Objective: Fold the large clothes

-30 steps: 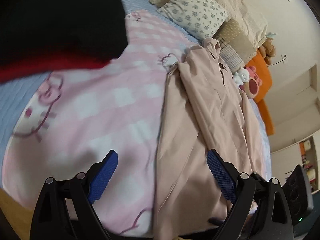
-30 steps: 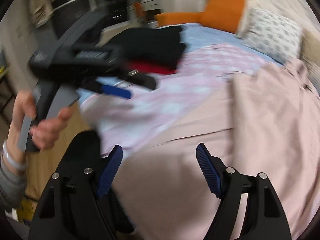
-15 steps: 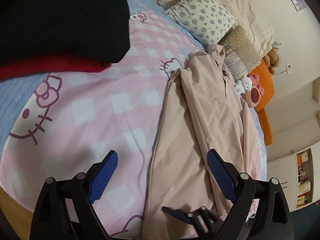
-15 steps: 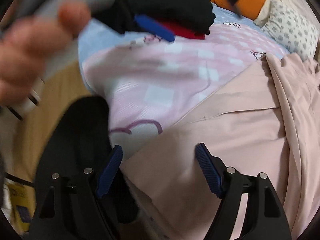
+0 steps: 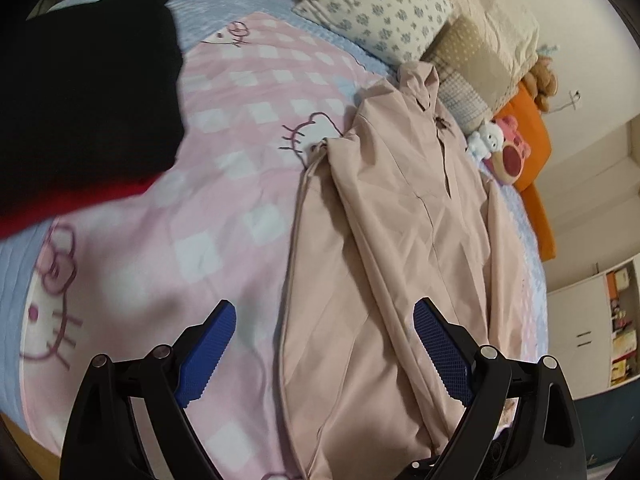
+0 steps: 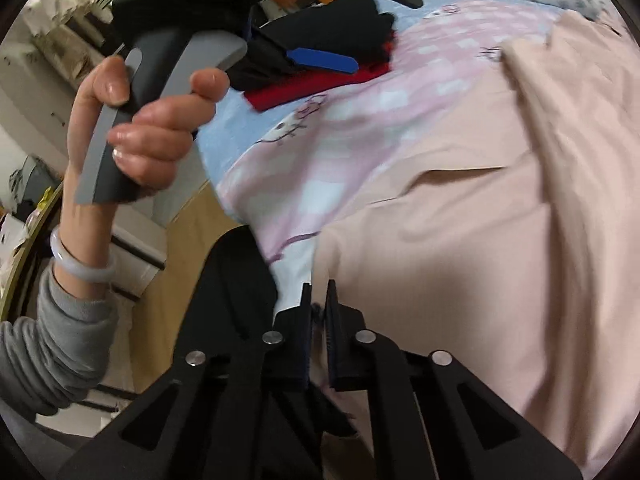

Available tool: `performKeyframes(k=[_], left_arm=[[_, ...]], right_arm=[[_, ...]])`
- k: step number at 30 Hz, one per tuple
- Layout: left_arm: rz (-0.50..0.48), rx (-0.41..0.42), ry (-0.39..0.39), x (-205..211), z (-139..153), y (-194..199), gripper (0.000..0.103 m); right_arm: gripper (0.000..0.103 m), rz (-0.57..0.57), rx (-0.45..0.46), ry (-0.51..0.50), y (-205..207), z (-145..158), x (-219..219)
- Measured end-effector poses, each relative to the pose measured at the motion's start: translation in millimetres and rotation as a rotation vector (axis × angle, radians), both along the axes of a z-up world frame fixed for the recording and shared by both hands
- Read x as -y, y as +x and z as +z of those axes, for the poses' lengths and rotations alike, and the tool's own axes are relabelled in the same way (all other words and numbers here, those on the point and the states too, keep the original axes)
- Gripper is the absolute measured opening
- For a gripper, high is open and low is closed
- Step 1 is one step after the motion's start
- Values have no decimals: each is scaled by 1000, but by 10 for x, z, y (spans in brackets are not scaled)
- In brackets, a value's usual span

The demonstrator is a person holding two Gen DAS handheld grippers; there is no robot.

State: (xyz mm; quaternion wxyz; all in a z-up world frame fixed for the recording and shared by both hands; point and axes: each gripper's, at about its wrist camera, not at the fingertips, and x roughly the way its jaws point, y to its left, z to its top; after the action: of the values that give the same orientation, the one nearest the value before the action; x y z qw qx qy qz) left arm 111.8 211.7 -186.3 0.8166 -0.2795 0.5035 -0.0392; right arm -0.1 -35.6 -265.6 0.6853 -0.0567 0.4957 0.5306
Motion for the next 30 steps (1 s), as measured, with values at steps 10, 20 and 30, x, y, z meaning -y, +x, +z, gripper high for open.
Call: performKeyframes(k=[10, 20, 30], left_arm=[[-46, -31, 87, 233, 3, 1165, 92], [20, -217, 186, 290, -439, 1874, 49], [19, -88, 165, 889, 231, 1878, 12]], right_arm=[[4, -121, -162, 270, 212, 407, 842], [4, -211, -229, 433, 357, 572, 1480], [4, -237, -276, 512, 251, 407, 1699]])
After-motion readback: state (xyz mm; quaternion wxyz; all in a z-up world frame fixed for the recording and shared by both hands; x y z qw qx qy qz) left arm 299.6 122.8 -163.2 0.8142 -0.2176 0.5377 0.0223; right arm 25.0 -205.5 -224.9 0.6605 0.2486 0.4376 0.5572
